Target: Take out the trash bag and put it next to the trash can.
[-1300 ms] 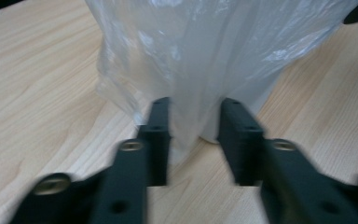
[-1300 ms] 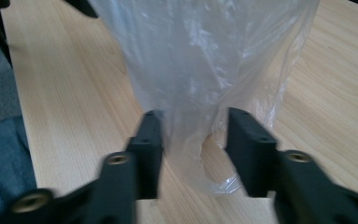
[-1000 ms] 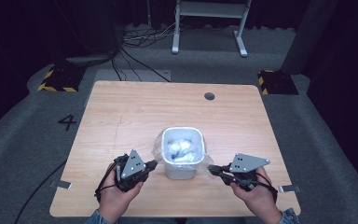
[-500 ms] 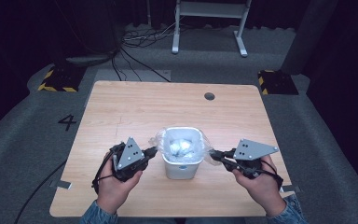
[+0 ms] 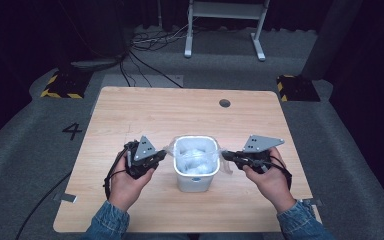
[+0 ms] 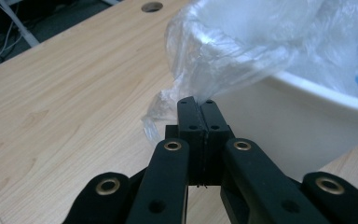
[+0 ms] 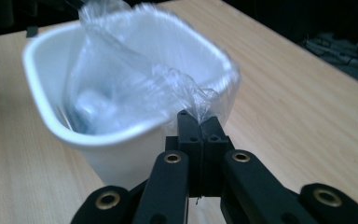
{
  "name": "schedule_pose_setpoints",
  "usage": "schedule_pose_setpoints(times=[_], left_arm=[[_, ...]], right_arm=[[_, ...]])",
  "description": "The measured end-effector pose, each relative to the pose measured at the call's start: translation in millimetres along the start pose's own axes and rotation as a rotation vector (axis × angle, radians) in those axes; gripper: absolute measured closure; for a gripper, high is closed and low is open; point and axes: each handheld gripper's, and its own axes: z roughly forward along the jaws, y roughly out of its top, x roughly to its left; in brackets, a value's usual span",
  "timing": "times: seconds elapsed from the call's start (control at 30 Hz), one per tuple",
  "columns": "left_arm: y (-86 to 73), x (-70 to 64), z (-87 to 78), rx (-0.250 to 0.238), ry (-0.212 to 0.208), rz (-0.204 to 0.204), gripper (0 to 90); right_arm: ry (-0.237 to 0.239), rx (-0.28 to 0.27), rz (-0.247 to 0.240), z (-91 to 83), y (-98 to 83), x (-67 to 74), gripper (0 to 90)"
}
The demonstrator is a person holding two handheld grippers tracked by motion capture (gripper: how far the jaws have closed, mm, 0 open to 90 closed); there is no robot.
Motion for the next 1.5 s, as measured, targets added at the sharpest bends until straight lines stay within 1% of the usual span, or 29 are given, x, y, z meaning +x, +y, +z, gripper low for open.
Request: schedule_pose_setpoints(times=[0.03,0.13,0.17,0.23,0.27,0.3,0.33,0.4,0.43,0.5,0.6,0.7,0.83,0.87,0.9,0.97,1.0,1.03,1.1,1.13,1.17,1.2,1.23,1.27,1.3,1.33,1.37,1.4,1.5], left_arm=[[-0.2,-2.0,2.1,0.016,0.001,0.016,89.2],[-0.4,-3.5,2.5,0.026,0.006,0.027,89.2],[-0.4,-4.2,2.1,0.026,0.01,0.03,89.2],[-0.6,-5.6,-0.5,0.023,0.016,0.03,88.8],[-0.7,-6.0,-2.6,0.021,0.021,0.031,84.1],[-0.8,-6.5,-5.2,0.021,0.026,0.032,84.1],[-1.4,-7.7,-7.6,0.017,0.024,0.023,82.4],[-2.6,-8.9,-13.4,0.01,0.026,0.023,80.3],[-3.7,-9.8,-15.9,-0.001,0.016,0.016,80.3],[-5.9,-11.9,-19.8,-0.009,0.011,0.01,78.5],[-9.1,-14.3,-23.2,-0.014,0.016,0.011,78.4],[-10.7,-15.0,-26.1,-0.019,0.025,0.008,79.7],[-11.1,-14.7,-29.4,-0.025,0.026,0.004,82.6],[-10.9,-14.5,-29.6,-0.023,0.026,0.002,85.4],[-10.5,-14.2,-29.6,-0.022,0.028,0.005,85.4],[-9.7,-14.7,-29.5,-0.022,0.031,0.005,85.8],[-9.6,-15.8,-29.2,-0.024,0.029,0.0,85.7],[-9.5,-16.5,-29.3,-0.023,0.03,-0.002,85.7],[-9.4,-17.3,-29.8,-0.021,0.034,0.003,84.2],[-9.7,-18.1,-29.9,-0.022,0.032,-0.004,81.3],[-10.0,-18.7,-30.1,-0.027,0.033,-0.015,75.9],[-10.4,-19.1,-30.4,-0.03,0.036,-0.02,67.8],[-11.4,-19.4,-30.8,-0.033,0.036,-0.022,63.3],[-12.2,-19.4,-30.8,-0.028,0.033,-0.027,57.1],[-13.1,-19.3,-30.5,-0.023,0.03,-0.029,57.1],[-13.9,-19.3,-29.8,-0.017,0.027,-0.031,57.7],[-14.5,-19.4,-28.7,-0.016,0.028,-0.03,57.7],[-14.6,-19.2,-28.2,-0.013,0.029,-0.028,59.9],[-12.7,-17.8,-25.6,-0.017,0.02,-0.034,72.7]], right_arm=[[0.003,0.005,0.01,2.4,-3.1,-1.4,90.0],[0.006,0.007,0.028,4.0,-7.5,-2.6,90.0],[0.0,0.001,0.031,3.2,-8.5,-2.7,87.3],[-0.032,-0.012,0.031,-1.8,-8.7,-1.5,73.5],[-0.047,-0.028,0.045,-10.6,-8.4,0.1,63.3],[-0.047,-0.028,0.045,-10.6,-8.4,0.1,63.3],[-0.053,-0.035,0.05,-15.8,-8.1,1.4,58.8],[-0.085,-0.065,0.019,-34.3,-6.6,9.7,54.2],[-0.085,-0.065,0.019,-34.3,-6.6,9.7,54.2],[-0.101,-0.082,-0.003,-51.1,-5.6,21.1,49.7],[-0.107,-0.09,-0.012,-59.1,-5.6,27.4,48.1],[-0.118,-0.108,-0.024,-75.4,-6.0,39.9,47.3],[-0.103,-0.102,-0.027,-82.5,-7.3,48.8,54.3],[-0.074,-0.085,-0.034,-85.4,-8.1,57.5,60.6],[-0.074,-0.085,-0.034,-85.4,-8.1,57.5,60.6],[-0.038,-0.061,-0.041,-84.9,-8.8,66.0,64.7],[-0.008,-0.041,-0.049,-80.7,-9.8,73.5,66.9],[-0.008,-0.041,-0.049,-80.7,-9.8,73.5,66.9],[0.016,-0.022,-0.051,-72.5,-11.4,78.1,66.4],[0.026,-0.016,-0.056,-67.2,-12.5,78.8,65.2],[0.028,-0.009,-0.057,-61.5,-13.8,78.8,63.8],[0.028,-0.002,-0.054,-55.8,-15.2,77.8,63.1],[0.031,0.001,-0.049,-51.7,-16.4,76.9,63.0],[0.031,0.011,-0.03,-39.3,-20.0,71.8,62.9],[0.031,0.011,-0.03,-39.3,-20.0,71.8,62.9],[0.015,0.022,-0.01,-28.8,-23.4,64.7,63.7],[0.015,0.022,-0.01,-28.8,-23.4,64.7,63.7],[0.008,0.026,0.003,-24.2,-24.9,60.5,64.1],[-0.026,0.022,0.039,-15.9,-26.1,46.9,65.7]])
